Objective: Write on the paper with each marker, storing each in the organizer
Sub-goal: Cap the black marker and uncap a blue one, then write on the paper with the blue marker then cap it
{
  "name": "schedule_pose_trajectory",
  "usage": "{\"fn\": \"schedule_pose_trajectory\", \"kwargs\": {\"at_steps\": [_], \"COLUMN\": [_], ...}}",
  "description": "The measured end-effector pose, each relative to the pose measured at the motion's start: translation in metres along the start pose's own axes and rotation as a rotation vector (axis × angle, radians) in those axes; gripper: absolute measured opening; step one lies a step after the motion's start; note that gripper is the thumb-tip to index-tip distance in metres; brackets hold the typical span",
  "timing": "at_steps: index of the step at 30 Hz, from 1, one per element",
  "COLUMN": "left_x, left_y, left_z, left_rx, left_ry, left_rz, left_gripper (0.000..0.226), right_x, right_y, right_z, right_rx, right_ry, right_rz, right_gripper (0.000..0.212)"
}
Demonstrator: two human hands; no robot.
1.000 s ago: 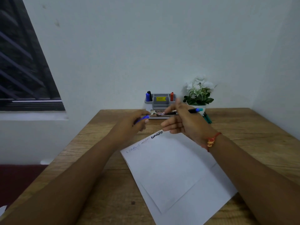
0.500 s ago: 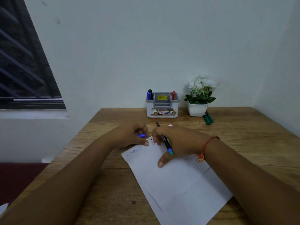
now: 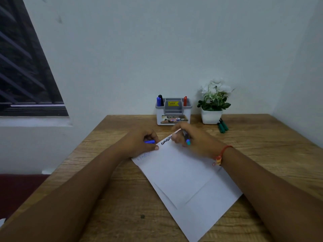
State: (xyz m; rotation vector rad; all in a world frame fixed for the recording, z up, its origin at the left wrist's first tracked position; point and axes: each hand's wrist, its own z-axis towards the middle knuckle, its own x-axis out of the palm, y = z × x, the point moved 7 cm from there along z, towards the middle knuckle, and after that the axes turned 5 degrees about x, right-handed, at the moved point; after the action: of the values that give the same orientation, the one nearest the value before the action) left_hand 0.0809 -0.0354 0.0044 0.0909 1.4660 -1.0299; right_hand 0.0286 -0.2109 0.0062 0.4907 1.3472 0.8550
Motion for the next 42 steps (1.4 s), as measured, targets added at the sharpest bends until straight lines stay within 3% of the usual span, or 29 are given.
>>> {"fn": "schedule_pose_trajectory", "kwargs": {"at_steps": [2, 4, 9, 14, 42], "left_x": [0.000, 0.001, 0.003, 0.003, 0.014], "left_y": [0.001, 0.002, 0.005, 0.006, 0.002], "left_z": [0.000, 0.001, 0.003, 0.004, 0.006], "left_rx": [-0.001, -0.006, -0.002, 0.039, 0.021], "left_ry": [0.002, 0.004, 0.016, 0.013, 0.193], "left_rz": [-0.011, -0.033, -0.025, -0.009, 0.119], "left_gripper": [0.016, 0.016, 0.017, 0.019, 0.041], "right_x": [-0.012, -0.017, -0.015, -0.010, -0.010], "right_y": [-0.008, -0.016, -0.025, -0.024, -0.039], "right_z": [0.002, 0.003, 0.009, 0.017, 0.022], "right_rx": [0.192, 0.315, 0.357, 0.271, 0.332], "right_ry": [-0.176, -0.269, -0.317, -0.323, -0.309], "right_rz": [0.329, 0.448, 0.436, 0.419, 0.295], "right_gripper": [0.035, 0.053, 0.022, 0.008, 0.016]}}
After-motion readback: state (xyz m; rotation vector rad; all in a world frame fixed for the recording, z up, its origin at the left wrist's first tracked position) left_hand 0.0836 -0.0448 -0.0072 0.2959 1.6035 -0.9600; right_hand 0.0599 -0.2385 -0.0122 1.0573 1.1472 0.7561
